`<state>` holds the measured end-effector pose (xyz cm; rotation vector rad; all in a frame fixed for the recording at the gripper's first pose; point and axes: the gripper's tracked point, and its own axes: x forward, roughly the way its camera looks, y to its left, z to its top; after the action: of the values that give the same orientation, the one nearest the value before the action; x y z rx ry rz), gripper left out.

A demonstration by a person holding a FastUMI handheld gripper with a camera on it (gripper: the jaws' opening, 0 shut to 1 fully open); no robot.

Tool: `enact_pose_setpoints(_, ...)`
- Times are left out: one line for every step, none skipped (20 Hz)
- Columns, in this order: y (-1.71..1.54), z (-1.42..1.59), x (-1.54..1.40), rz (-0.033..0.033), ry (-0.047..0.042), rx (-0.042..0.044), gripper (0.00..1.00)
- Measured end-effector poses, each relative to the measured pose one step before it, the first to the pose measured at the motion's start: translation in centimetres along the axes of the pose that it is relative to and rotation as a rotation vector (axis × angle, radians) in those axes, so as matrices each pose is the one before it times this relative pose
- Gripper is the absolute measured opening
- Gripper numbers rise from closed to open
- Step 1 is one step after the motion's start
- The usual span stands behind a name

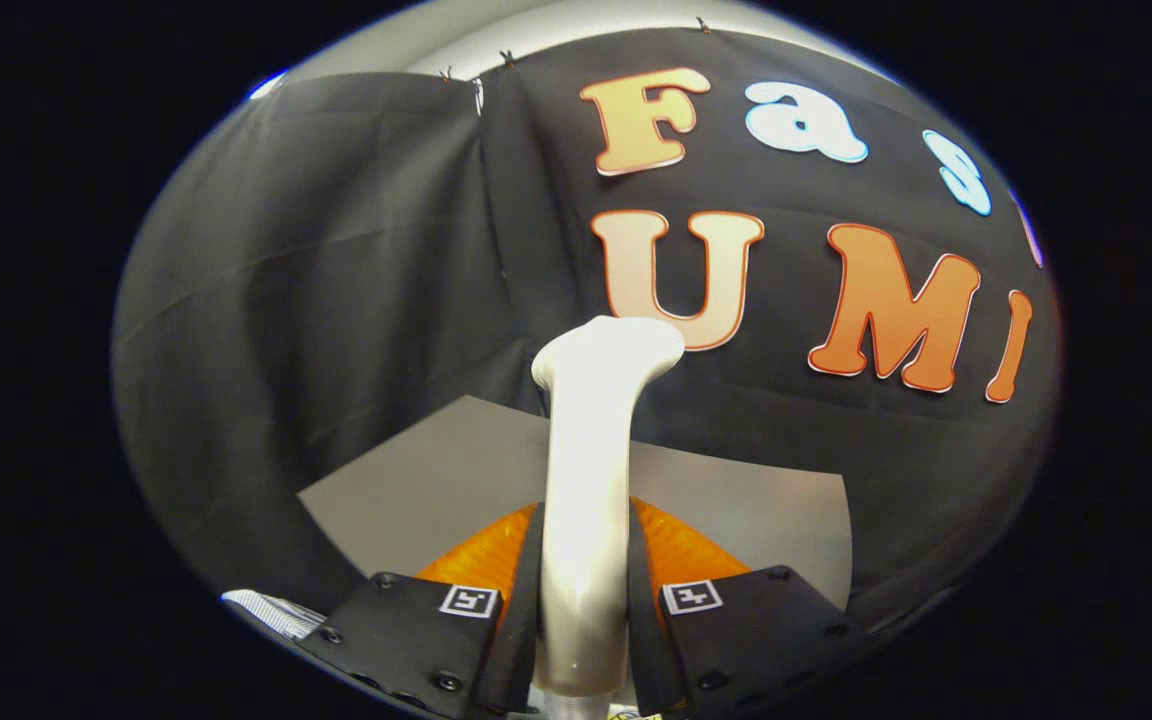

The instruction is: Iron the clothes twice with a garment steamer, once on the left side and once on the right side.

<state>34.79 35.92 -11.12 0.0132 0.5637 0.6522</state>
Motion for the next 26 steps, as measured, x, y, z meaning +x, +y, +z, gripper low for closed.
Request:
enact_pose_setpoints(1.168, 0.374, -2.403, 0.02289, -0.03067, 0.00336, 0.46)
enact_pose_setpoints(0.965, 0.12, -2.08, 0.02352, -0.02412, 0.00697, 0.46)
enact_pose_setpoints(0.926, 0.193, -1.961, 0.01826, -0.03169, 0.02347, 0.46)
enact_pose_setpoints(0.871, 0.467, -2.056, 0.0195, -0.0317, 0.01951, 0.42)
enact_pose_setpoints(0.629, -0.064, -1.859, 0.01434, -0.02667, 0.00691, 0.42)
enact_pose_setpoints(0.468, 0.144, -1.795, 0.01217, -0.02569, -0.00663, 0.41)
enact_pose_setpoints(0.634, 0.127, -2.058, 0.01064, -0.02493, -0.01335, 0.41)
enact_pose_setpoints(0.417, 0.515, -1.952, 0.00467, -0.02495, -0.0098, 0.41)
enact_pose_setpoints(0.267, 0.339, -2.257, -0.00426, -0.02895, -0.00531, 0.41)
enact_pose_setpoints(0.141, 0.439, -1.725, -0.00951, -0.03212, -0.00478, 0.41)
enact_pose_setpoints(0.28, 0.558, -1.753, -0.00647, -0.03265, -0.00495, 0.41)
enact_pose_setpoints(0.168, 0.441, -1.502, -0.00229, -0.03073, -0.0082, 0.41)
enact_pose_setpoints(0.146, 0.456, -1.387, -0.00445, -0.02622, -0.00997, 0.41)
enact_pose_setpoints(-0.044, 0.54, -1.451, -0.00574, -0.01914, -0.01164, 0.41)
enact_pose_setpoints(-0.018, 0.649, -1.178, -0.00613, -0.02148, -0.01193, 0.41)
enact_pose_setpoints(-0.215, 0.657, -1.273, -0.00766, -0.02019, -0.01124, 0.41)
enact_pose_setpoints(-0.206, 0.949, -1.478, -0.00752, -0.0149, -0.01057, 0.41)
enact_pose_setpoints(-0.281, 0.546, -1.095, -0.00892, -0.01433, -0.01065, 0.41)
enact_pose_setpoints(-0.293, 0.52, -1.092, -0.01169, -0.01464, -0.01009, 0.41)
enact_pose_setpoints(-0.425, 0.483, -1.038, -0.0139, -0.01104, -0.00861, 0.41)
enact_pose_setpoints(-0.533, 0.358, -0.937, -0.01554, -0.01107, -0.00687, 0.41)
enact_pose_setpoints(-0.648, 0.248, -0.969, -0.01737, -0.00842, -0.00492, 0.41)
enact_pose_setpoints(-0.638, 0.345, -0.807, -0.01695, -0.00825, -0.00262, 0.41)
enact_pose_setpoints(-0.651, 0.173, -0.853, -0.02059, -0.00454, -0.00267, 0.41)
enact_pose_setpoints(-0.862, 0.017, -0.763, -0.02262, -0.00516, -0.00262, 0.41)
enact_pose_setpoints(-0.741, 0.14, -0.768, -0.0187, -0.00326, -0.00693, 0.41)
